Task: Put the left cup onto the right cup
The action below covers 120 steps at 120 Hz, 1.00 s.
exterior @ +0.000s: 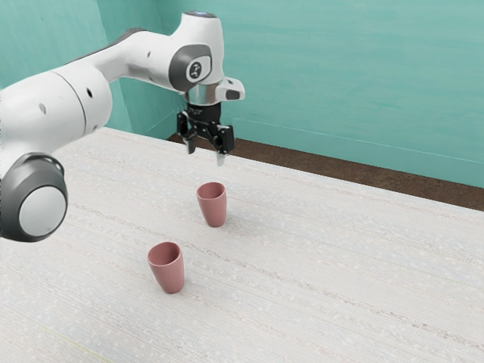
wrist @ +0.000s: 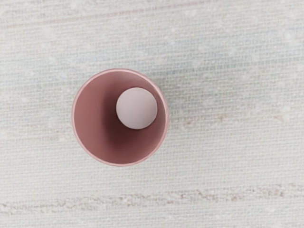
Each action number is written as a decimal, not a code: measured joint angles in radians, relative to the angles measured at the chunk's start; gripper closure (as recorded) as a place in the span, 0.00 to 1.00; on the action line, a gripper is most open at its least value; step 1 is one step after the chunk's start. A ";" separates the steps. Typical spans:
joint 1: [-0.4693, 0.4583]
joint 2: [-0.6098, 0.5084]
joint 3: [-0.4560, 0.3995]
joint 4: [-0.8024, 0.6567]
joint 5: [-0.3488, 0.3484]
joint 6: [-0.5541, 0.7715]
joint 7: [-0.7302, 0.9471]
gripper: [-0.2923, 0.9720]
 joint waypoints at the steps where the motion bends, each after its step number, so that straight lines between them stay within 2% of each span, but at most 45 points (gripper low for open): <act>1: 0.000 0.001 0.000 -0.002 0.000 0.002 0.000 0.23; 65: -0.004 0.041 0.000 -0.108 -0.002 0.143 -0.008 0.23; 120: -0.001 0.113 -0.002 -0.024 -0.006 0.182 -0.008 0.23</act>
